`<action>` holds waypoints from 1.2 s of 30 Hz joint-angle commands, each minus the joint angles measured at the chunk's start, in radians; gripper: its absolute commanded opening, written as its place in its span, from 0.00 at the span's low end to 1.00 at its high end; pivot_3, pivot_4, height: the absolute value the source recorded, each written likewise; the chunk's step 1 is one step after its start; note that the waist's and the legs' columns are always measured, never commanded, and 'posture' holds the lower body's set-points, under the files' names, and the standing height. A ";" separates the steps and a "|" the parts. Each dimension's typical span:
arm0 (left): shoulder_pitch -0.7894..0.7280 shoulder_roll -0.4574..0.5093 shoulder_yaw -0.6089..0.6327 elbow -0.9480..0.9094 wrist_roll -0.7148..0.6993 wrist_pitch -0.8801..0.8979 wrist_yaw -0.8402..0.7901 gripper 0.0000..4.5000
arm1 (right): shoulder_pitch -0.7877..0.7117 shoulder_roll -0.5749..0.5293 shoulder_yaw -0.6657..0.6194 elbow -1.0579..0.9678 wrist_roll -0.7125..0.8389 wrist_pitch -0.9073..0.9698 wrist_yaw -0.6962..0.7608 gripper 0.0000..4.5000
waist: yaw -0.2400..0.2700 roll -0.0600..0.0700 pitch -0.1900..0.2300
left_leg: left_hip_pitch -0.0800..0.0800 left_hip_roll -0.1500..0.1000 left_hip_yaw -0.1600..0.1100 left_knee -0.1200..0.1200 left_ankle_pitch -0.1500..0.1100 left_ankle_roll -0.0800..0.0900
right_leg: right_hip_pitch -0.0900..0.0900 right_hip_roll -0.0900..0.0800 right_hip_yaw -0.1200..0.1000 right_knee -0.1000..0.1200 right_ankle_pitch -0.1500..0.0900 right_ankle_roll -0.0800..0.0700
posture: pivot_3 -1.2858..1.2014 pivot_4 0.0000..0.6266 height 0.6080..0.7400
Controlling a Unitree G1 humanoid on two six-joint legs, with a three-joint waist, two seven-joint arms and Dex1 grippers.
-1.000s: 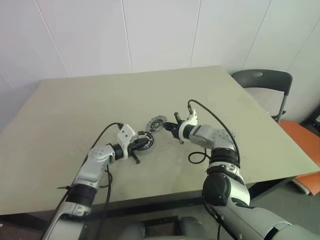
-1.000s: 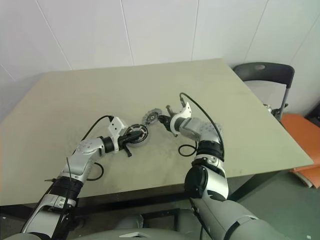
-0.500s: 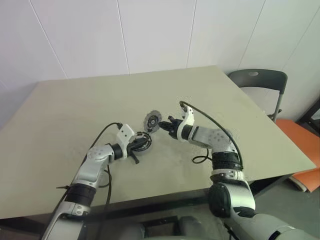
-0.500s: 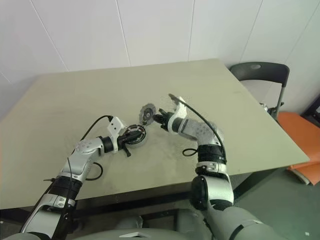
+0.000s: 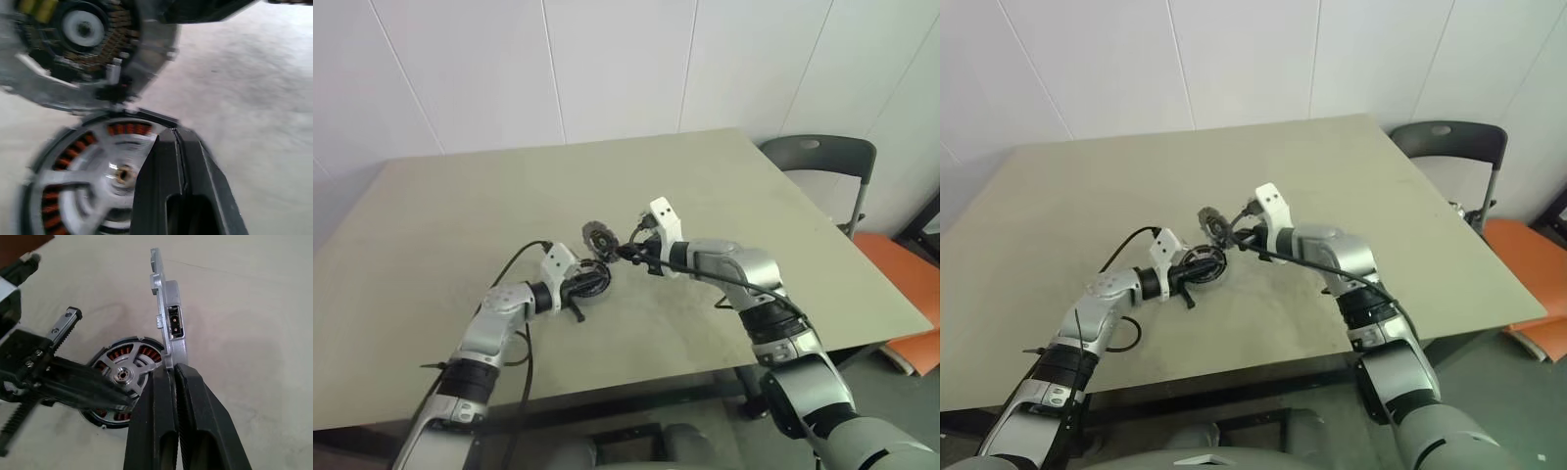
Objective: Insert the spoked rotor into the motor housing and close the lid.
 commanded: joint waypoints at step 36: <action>-0.224 -0.195 0.448 -0.074 -0.637 0.315 0.373 0.00 | 0.127 -0.174 0.262 -0.197 -0.214 -0.306 0.507 0.01 | 0.028 -0.005 -0.002 | 0.000 -0.001 0.000 0.000 -0.008 -0.002 | 0.001 -0.001 0.001 -0.005 -0.002 -0.001 | 0.52 0.00 1.00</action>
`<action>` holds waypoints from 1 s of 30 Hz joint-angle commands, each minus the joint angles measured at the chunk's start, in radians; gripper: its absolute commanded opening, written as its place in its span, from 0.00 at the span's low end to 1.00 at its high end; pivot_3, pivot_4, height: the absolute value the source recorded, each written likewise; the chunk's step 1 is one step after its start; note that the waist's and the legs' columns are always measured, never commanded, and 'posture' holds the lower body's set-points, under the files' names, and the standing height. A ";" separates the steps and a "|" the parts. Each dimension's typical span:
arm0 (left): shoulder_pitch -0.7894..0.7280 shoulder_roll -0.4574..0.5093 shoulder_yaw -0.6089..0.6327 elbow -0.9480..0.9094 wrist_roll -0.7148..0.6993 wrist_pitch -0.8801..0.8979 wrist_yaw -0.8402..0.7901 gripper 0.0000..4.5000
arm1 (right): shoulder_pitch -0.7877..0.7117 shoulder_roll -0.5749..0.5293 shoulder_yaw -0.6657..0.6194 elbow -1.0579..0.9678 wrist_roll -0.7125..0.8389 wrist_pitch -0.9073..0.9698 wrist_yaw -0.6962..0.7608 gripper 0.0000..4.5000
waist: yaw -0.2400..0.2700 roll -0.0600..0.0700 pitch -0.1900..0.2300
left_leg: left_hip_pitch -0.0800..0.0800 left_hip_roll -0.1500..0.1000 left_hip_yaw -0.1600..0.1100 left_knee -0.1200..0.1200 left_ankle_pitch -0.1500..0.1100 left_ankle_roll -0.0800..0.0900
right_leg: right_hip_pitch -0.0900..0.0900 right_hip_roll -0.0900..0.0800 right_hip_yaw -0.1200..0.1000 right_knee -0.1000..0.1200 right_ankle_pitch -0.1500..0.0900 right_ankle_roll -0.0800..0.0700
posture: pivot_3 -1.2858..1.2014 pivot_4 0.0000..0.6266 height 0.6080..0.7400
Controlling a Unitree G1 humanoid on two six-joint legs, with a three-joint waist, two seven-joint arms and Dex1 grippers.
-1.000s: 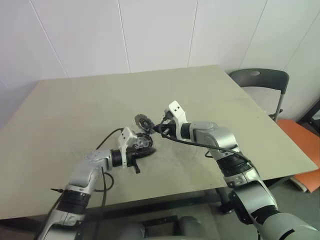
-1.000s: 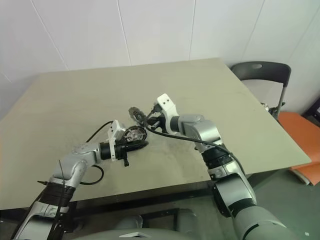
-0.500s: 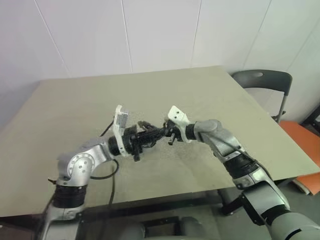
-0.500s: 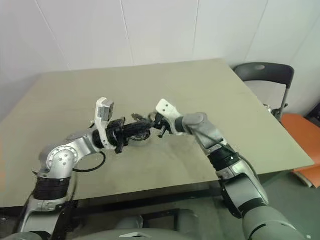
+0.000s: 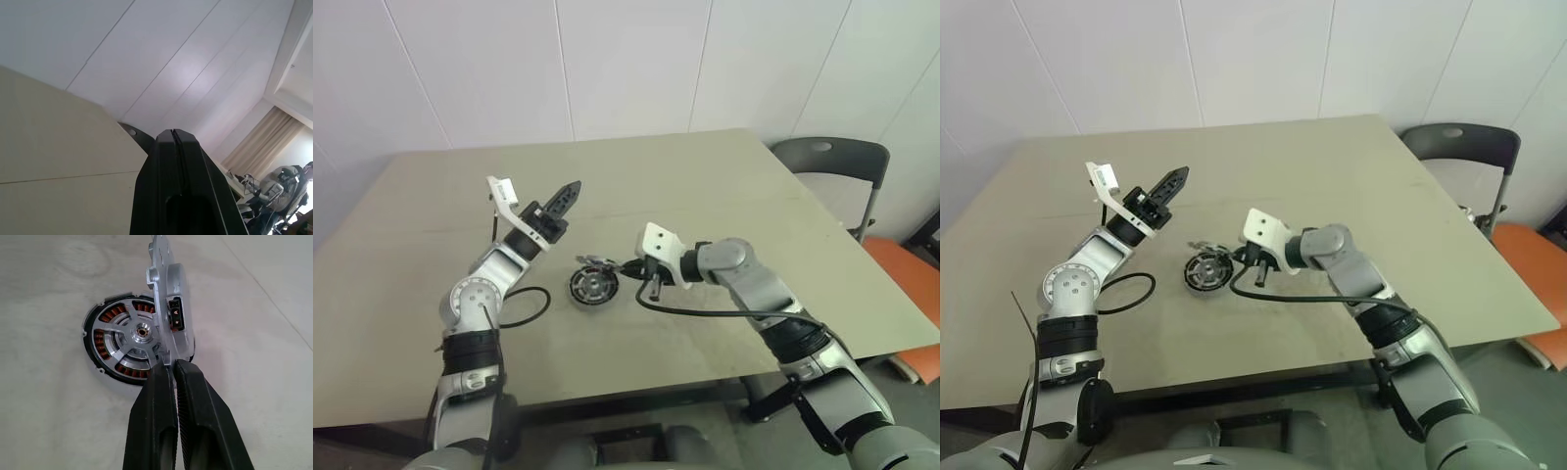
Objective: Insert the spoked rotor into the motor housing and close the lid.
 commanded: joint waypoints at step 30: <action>-0.019 0.028 -0.002 0.038 0.044 -0.022 0.001 0.00 | 0.042 -0.004 0.028 -0.014 -0.065 -0.166 0.182 0.55 | 0.006 -0.002 0.001 | 0.001 0.001 -0.002 0.005 0.001 -0.005 | 0.000 0.003 0.000 0.005 0.000 -0.003 | 0.52 0.00 1.00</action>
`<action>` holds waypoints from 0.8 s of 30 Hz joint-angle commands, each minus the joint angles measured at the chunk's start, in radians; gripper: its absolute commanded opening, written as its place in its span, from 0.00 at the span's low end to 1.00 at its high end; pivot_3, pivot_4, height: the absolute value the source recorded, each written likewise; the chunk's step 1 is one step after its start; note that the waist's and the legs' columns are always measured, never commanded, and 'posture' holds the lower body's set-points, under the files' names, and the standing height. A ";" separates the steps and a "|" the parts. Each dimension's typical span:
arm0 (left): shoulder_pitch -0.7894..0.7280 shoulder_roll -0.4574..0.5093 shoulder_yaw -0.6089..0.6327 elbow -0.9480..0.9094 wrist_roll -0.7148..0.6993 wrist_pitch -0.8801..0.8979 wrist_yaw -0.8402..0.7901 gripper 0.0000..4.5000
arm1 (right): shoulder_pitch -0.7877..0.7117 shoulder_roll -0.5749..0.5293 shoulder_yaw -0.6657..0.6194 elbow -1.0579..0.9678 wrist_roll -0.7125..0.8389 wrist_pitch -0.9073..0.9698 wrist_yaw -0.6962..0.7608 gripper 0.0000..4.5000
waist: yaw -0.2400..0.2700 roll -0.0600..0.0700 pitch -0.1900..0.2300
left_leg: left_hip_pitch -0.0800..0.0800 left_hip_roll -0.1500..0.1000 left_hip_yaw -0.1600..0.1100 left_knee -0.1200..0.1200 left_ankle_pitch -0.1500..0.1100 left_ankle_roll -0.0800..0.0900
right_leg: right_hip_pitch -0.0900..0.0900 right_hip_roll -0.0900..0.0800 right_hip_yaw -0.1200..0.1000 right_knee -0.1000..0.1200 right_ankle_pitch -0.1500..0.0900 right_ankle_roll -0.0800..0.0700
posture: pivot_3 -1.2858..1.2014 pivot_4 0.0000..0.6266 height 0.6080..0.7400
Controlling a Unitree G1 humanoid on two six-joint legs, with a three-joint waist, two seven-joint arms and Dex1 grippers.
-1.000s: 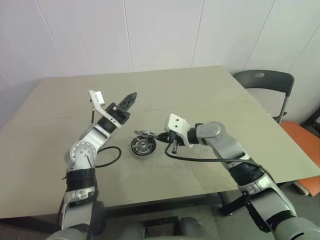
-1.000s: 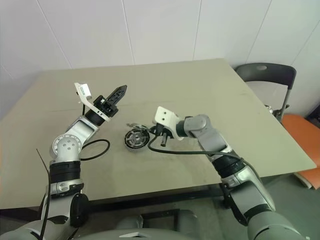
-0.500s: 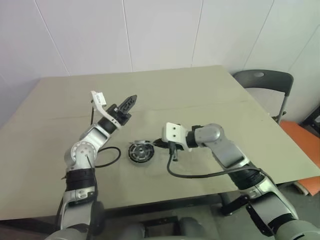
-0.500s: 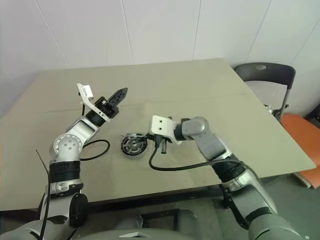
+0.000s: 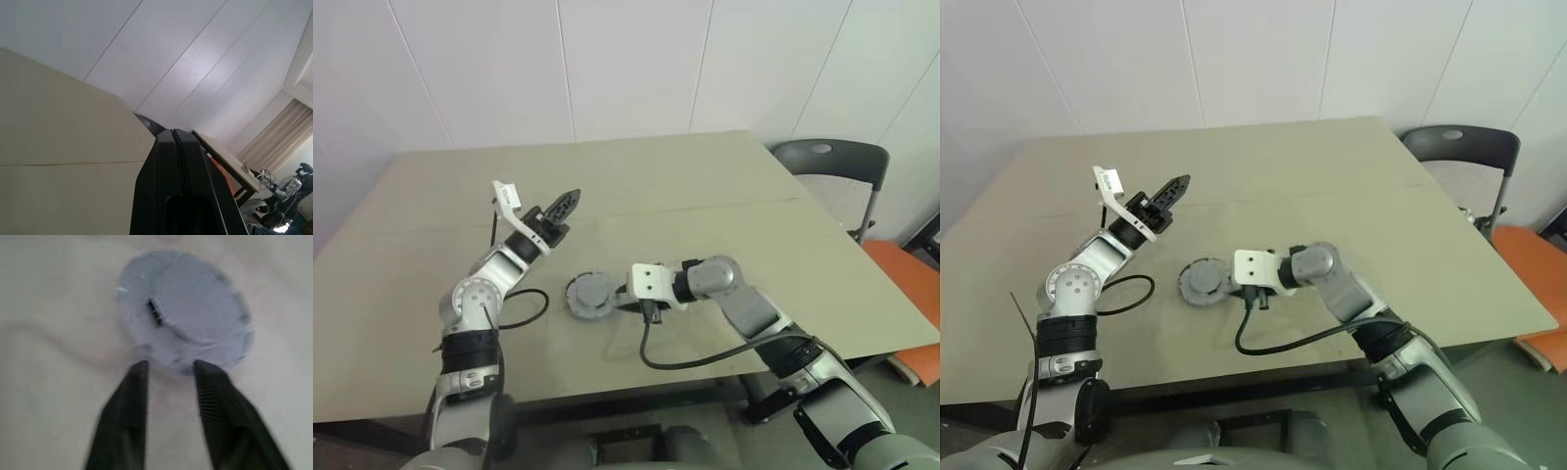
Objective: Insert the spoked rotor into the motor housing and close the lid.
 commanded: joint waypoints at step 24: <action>0.147 0.200 -0.125 -0.162 0.151 -0.145 -0.282 0.00 | -0.086 0.158 -0.083 0.106 0.100 0.057 -0.104 0.75 | -0.002 0.001 0.001 | -0.001 -0.001 0.000 -0.002 -0.001 0.001 | -0.003 -0.001 0.001 0.000 -0.001 -0.001 | 0.52 0.00 1.00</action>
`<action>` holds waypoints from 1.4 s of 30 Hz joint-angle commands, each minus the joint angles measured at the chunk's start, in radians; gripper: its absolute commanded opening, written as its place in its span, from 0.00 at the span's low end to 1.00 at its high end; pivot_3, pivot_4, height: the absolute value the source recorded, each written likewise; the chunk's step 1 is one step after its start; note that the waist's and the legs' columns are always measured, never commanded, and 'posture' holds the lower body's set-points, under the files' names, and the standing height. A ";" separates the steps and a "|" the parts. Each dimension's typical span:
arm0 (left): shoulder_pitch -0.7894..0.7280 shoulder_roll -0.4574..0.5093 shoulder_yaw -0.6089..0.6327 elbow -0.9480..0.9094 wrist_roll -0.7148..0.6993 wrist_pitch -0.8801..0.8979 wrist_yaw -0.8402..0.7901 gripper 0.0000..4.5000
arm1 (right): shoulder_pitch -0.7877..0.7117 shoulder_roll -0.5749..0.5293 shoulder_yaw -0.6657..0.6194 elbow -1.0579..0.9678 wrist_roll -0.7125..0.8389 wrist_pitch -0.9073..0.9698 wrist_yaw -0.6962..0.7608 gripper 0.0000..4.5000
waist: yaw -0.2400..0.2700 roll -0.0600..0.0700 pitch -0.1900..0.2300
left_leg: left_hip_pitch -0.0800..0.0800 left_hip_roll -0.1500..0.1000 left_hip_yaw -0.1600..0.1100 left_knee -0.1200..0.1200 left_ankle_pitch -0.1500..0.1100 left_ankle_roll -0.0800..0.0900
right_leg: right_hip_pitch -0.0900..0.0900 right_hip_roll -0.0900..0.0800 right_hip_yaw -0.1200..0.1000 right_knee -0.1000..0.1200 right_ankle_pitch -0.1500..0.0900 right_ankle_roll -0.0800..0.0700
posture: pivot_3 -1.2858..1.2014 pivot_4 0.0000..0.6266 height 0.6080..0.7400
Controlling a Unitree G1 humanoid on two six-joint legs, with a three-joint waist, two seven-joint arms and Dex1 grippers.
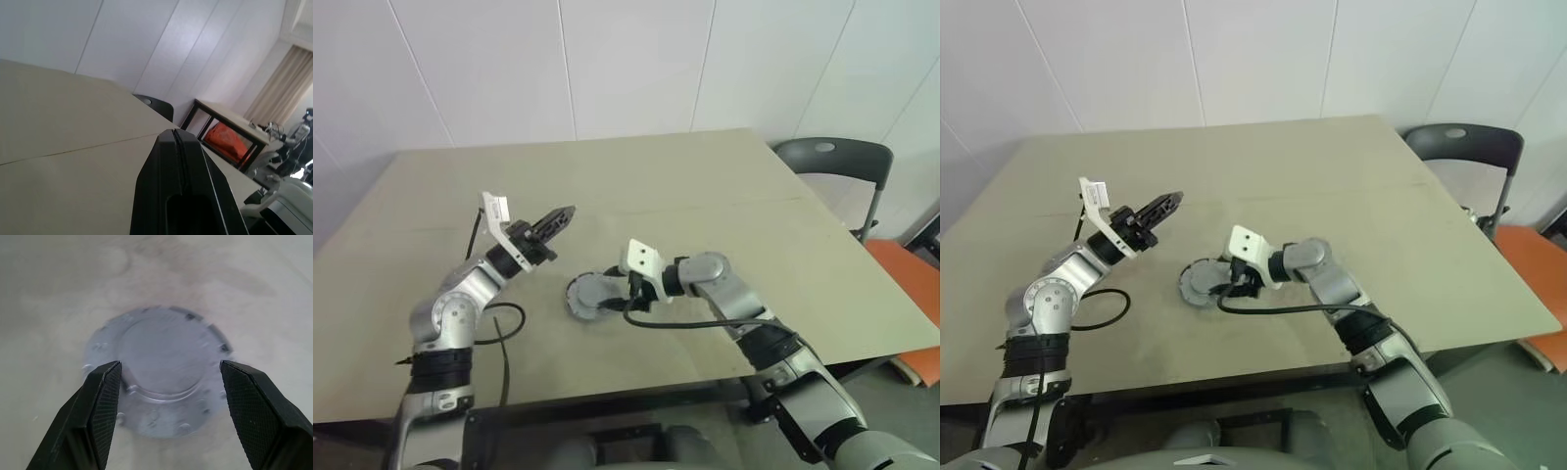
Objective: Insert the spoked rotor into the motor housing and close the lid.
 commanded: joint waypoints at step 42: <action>0.071 -0.002 -0.056 -0.070 0.120 -0.149 -0.016 0.00 | -0.060 0.070 0.128 0.189 -0.132 -0.064 0.044 0.75 | -0.003 0.001 -0.001 | 0.006 0.001 0.000 0.002 0.001 -0.001 | 0.005 0.001 0.000 0.002 0.000 0.000 | 0.52 0.00 1.00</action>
